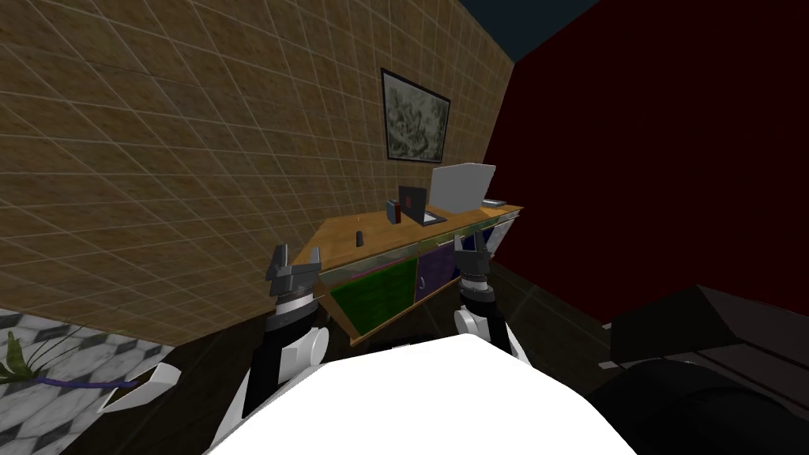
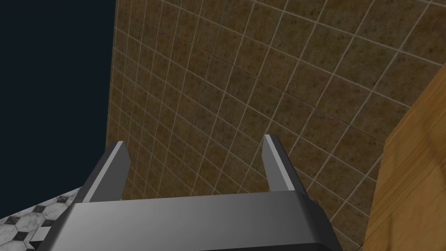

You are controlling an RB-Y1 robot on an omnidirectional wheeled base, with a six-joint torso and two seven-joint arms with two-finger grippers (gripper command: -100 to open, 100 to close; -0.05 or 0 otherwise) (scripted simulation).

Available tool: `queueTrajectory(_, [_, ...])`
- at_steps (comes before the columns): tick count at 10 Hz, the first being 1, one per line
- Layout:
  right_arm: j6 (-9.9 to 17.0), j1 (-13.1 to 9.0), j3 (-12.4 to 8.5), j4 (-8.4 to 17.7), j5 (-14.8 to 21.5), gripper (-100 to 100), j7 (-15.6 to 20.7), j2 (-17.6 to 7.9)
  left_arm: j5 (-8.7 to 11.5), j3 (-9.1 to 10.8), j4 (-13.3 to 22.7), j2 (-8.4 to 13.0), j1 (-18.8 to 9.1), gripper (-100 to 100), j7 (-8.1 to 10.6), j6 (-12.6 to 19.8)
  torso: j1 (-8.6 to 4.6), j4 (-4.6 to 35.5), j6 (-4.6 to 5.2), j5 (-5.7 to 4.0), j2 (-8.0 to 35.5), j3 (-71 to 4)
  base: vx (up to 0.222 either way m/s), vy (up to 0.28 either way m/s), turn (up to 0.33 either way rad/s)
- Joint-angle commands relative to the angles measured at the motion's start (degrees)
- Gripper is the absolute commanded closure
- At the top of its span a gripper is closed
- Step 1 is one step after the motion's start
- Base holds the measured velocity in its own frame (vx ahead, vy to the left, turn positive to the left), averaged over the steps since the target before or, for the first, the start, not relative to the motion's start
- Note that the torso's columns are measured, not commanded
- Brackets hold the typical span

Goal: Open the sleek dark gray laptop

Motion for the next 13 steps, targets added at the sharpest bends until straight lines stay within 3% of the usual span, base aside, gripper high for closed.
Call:
queueTrajectory(1, [0.0,0.0,0.0,0.0,0.0,0,0.0,0.0,0.0,0.0,0.0,0.0,0.0,0,0.0,0.0,0.0,4.23,0.0,0.0,4.23,-8.46,0.0,0.0,0.0])
queueTrajectory(2, [0.0,0.0,0.0,0.0,0.0,0,0.0,0.0,0.0,0.0,0.0,0.0,0.0,0,0.0,0.0,0.0,8.46,0.0,0.0,8.46,-16.91,0.0,0.0,0.0])
queueTrajectory(3, [-0.67,0.36,-2.86,-0.08,1.93,-100,0.77,-1.8,0.0,0.0,0.0,0.0,0.0,0,0.0,0.0,0.0,12.69,0.0,0.0,12.69,-25.38,-0.028,-0.008,0.168])
queueTrajectory(5, [-1.64,0.86,-6.31,-0.18,4.72,-100,1.88,-3.3,0.0,0.0,0.03,0.0,0.0,0,0.0,0.01,-0.06,15.18,0.0,-0.02,15.31,-30.35,-0.061,-0.018,0.188])
queueTrajectory(8, [-2.28,1.18,-9.94,-0.26,6.5,-100,2.59,-3.98,0.0,0.0,0.03,0.0,0.0,0,0.0,0.01,0.03,15.34,-0.02,0.01,15.26,-30.81,-0.026,-0.005,0.099])
queueTrajectory(13, [-4.67,2.35,-18.27,-0.61,13.15,-100,5.25,-5.78,0.0,0.0,0.03,0.0,0.01,0,0.0,0.01,-0.01,15.38,0.02,0.0,15.38,-30.74,-0.019,0.001,0.14])
